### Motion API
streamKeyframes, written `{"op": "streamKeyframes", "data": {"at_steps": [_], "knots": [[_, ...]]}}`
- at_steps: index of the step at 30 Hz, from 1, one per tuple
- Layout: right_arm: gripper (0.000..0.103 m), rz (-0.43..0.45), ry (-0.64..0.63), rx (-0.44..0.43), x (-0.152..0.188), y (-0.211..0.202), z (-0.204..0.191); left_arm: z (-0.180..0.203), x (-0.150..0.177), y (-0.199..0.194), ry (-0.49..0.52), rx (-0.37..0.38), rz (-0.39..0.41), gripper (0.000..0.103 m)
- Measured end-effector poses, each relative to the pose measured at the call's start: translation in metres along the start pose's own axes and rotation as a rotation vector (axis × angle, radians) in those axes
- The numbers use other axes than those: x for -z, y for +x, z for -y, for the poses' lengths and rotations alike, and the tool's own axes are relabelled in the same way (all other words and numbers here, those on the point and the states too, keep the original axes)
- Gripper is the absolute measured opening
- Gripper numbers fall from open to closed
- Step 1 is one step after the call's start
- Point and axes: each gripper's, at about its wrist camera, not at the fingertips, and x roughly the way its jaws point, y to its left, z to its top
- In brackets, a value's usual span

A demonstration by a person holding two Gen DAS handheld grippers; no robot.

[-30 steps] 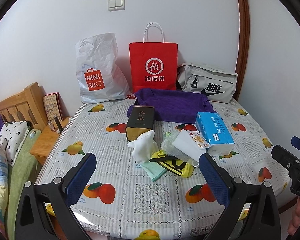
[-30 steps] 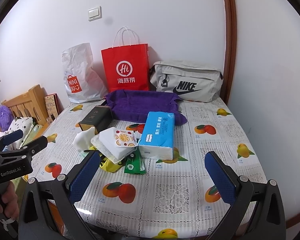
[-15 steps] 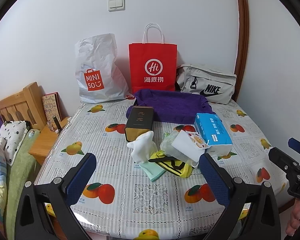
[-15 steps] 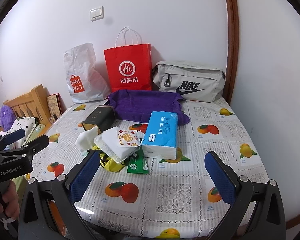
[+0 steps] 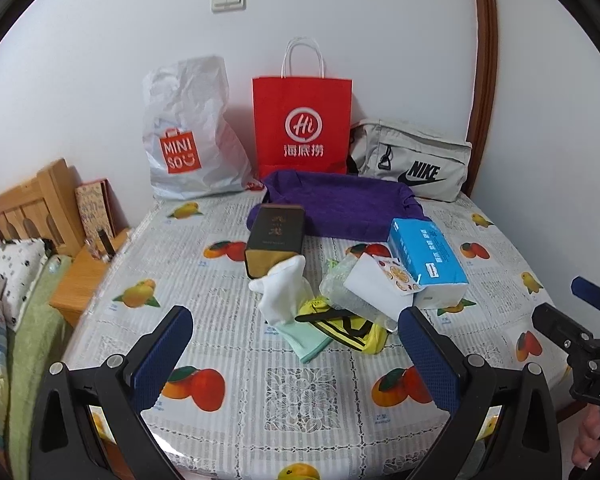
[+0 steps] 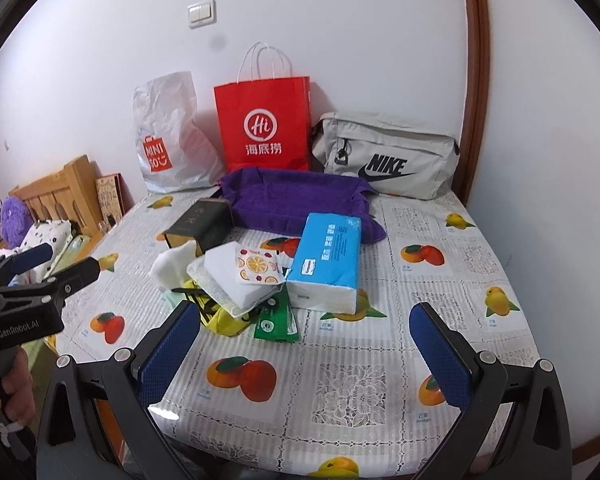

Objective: Organize soft objects
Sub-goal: 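Lower the left tool onto the white glove and close on it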

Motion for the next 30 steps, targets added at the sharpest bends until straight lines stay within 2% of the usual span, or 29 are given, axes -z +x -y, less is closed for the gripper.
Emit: {"op": "streamKeyframes", "data": {"at_steps": [12,15,20,25,30], "knots": [[0.103,-0.059,0.01,-0.03,0.011,0.047,0.009,-0.021,0.013,0.082,-0.008,-0.006,-0.133,0.103],[0.103,-0.081,0.009,-0.046,0.016,0.062,0.01,-0.027,0.013,0.102,-0.013,-0.002,-0.14,0.103],[0.103,-0.108,0.004,-0.063,0.02,0.081,0.011,-0.027,0.014,0.128,0.024,-0.009,-0.081,0.103],[0.103,-0.132,0.01,-0.069,0.021,0.098,0.013,-0.032,0.014,0.151,-0.007,0.031,-0.099,0.103],[0.103,-0.15,0.016,-0.073,0.02,0.113,0.014,-0.039,0.008,0.175,-0.081,0.097,-0.169,0.103]]}}
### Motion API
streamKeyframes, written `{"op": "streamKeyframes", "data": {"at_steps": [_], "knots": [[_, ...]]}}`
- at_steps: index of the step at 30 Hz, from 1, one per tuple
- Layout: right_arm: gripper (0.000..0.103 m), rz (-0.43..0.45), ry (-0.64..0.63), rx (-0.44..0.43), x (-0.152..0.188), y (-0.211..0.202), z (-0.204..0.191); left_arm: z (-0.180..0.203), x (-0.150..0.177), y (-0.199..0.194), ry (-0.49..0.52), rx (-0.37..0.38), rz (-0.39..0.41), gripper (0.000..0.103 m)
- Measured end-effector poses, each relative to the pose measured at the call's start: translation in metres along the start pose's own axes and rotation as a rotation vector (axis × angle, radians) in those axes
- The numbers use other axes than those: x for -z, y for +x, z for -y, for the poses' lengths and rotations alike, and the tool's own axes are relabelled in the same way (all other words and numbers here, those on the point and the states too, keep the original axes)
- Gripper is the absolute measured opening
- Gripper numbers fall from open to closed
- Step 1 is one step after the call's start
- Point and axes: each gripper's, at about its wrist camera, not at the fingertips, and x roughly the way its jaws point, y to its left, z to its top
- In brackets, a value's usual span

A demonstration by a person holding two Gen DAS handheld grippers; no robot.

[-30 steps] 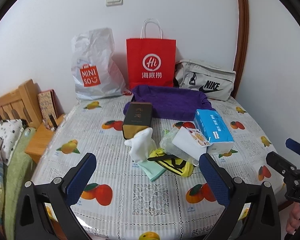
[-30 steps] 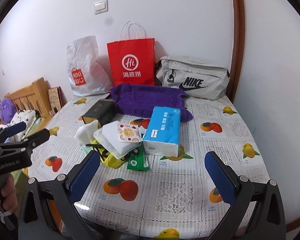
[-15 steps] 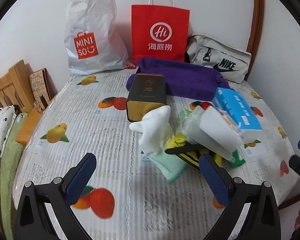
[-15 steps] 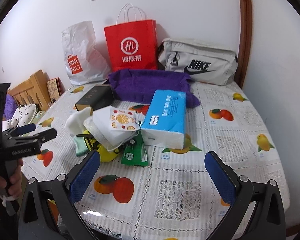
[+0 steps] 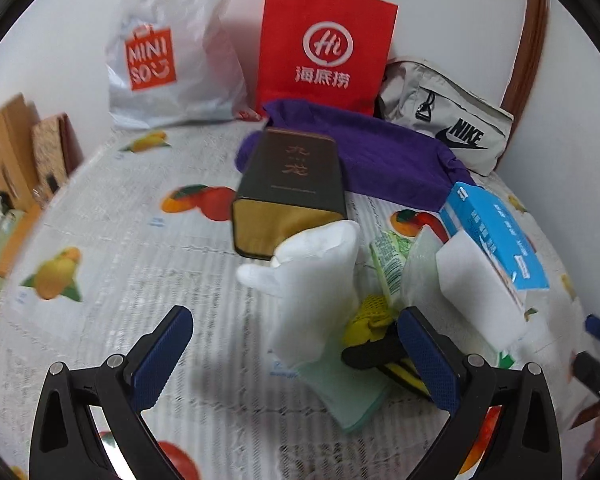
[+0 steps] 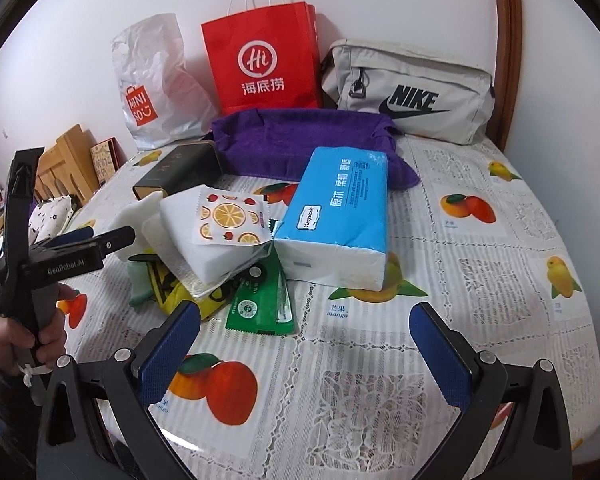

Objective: Organize soft objects
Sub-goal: 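Lower the left tool onto the white glove and close on it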

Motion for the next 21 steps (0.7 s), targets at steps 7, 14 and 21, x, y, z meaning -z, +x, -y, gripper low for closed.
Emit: {"op": "streamKeyframes", "data": {"at_steps": [7,14,21], "knots": [[0.103,0.007,-0.008,-0.046,-0.016,0.012,-0.004,0.004,-0.009,0.024,0.042,-0.013,-0.02,0.094],[0.102,0.047,-0.088,-0.096,-0.039,0.027,-0.026,-0.003,-0.006,0.037,0.042,0.05,-0.053,0.03],[0.094,0.037,-0.163,-0.106,-0.059,0.052,-0.038,-0.014,-0.003,0.028,0.044,0.061,-0.059,0.02]]}}
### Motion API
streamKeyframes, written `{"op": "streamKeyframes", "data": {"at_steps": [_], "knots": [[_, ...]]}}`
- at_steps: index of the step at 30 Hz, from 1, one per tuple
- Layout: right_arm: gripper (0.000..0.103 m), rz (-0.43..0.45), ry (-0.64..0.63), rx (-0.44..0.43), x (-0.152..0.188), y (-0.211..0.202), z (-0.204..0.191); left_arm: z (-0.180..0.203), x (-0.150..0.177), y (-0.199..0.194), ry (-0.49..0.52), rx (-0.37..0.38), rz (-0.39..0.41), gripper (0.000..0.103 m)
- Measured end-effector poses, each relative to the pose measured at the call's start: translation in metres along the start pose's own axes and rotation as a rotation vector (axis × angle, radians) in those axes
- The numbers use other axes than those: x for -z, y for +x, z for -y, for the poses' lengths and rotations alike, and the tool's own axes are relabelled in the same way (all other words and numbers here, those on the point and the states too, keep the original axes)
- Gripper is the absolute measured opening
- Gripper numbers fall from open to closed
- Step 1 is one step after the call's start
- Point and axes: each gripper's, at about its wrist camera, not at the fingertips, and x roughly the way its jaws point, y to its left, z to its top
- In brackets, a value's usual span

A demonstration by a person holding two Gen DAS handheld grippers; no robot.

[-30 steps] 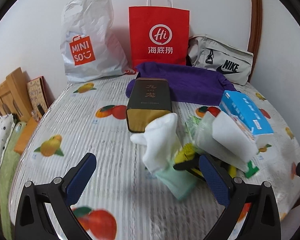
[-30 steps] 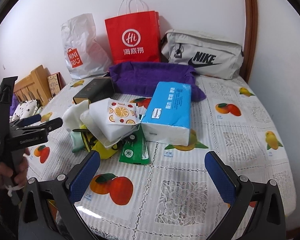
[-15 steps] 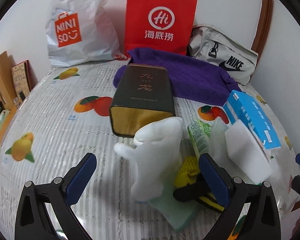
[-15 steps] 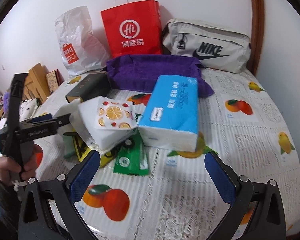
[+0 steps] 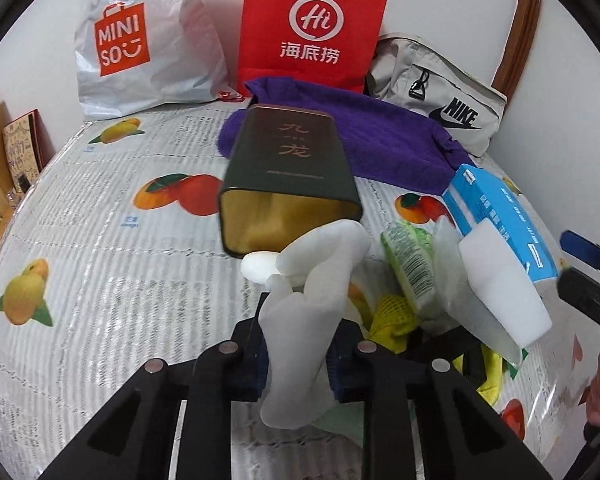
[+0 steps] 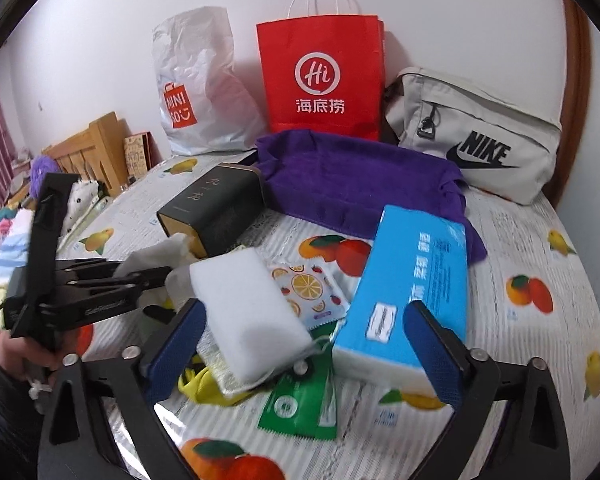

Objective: Organize soft objects
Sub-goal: 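Lower the left tool onto the white glove and close on it, then close the right tool on the white sponge block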

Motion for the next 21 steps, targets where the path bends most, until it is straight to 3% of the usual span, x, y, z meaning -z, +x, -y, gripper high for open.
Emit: {"op": "streamKeyframes", "data": {"at_steps": [6,13,14,15,21], "knots": [[0.094,-0.011,0.007,-0.157,-0.001,0.009,-0.011,-0.008,0.002,0.0,-0.017,0.024,-0.009,0.019],[0.093,-0.093,-0.039,-0.158,-0.003,0.042,-0.027,-0.013,0.001,0.001,-0.034,0.046,-0.015,0.019],[0.084,-0.096,-0.046,-0.17,-0.002,0.043,-0.028,-0.013,0.001,0.001,-0.037,0.051,-0.012,0.019],[0.067,-0.104,-0.054,-0.176,-0.001,0.044,-0.029,-0.013,0.001,0.001,-0.039,0.053,-0.011,0.019],[0.064,-0.074,-0.037,-0.194,0.006,0.024,-0.026,-0.018,0.001,-0.002,-0.051,0.046,-0.013,0.019]]}}
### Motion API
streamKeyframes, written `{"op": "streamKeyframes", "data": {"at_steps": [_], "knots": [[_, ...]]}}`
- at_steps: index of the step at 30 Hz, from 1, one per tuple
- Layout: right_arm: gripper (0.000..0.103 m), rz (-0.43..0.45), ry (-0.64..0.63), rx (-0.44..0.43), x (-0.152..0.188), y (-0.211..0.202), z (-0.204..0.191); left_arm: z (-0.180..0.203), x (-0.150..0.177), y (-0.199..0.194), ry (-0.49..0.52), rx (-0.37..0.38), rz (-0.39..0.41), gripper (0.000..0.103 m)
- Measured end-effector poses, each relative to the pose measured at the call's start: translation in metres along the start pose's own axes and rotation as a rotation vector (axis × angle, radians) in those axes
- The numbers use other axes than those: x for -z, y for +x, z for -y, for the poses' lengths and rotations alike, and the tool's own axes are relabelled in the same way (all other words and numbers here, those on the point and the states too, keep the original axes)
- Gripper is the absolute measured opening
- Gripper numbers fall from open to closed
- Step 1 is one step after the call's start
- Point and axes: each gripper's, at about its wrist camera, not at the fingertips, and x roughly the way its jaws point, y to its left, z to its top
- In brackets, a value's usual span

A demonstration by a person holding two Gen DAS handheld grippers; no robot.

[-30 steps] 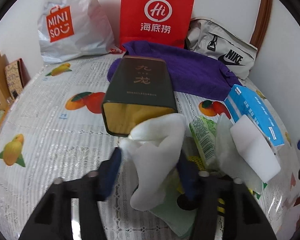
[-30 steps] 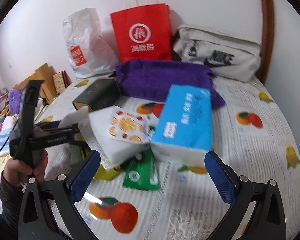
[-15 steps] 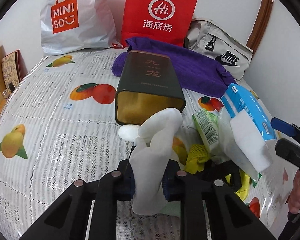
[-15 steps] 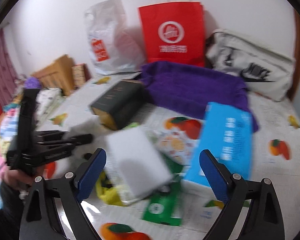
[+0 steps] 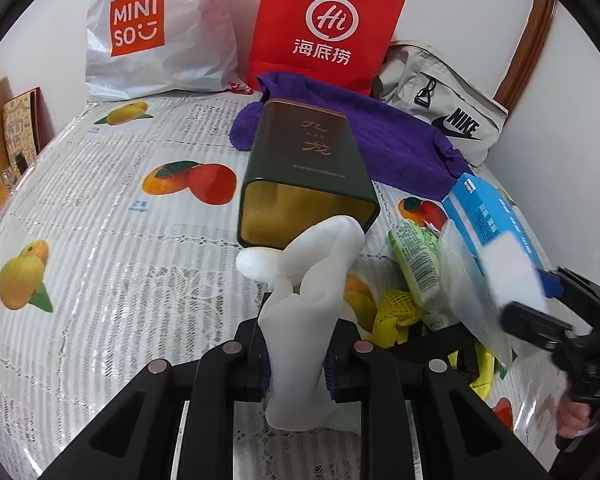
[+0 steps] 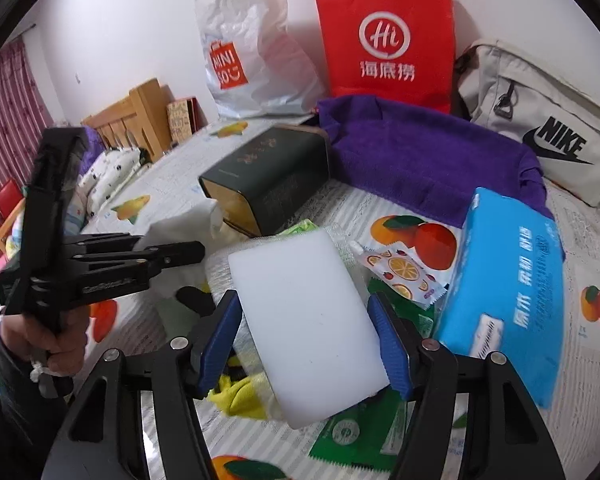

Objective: Organize soft objects
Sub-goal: 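Close the right tool on the white sponge block, then carry the glove with the left tool while the right tool carries the sponge to the purple towel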

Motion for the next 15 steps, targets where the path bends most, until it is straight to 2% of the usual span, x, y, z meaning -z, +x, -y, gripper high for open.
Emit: {"op": "streamKeyframes", "data": {"at_steps": [8,15], "knots": [[0.064,0.022,0.032,0.041,0.026,-0.043,0.006,-0.012,0.011,-0.024,-0.001,-0.089,-0.001,0.019],[0.064,-0.015,0.095,0.165,0.065,-0.055,0.034,-0.024,0.03,-0.046,-0.024,-0.131,-0.008,0.019]]}}
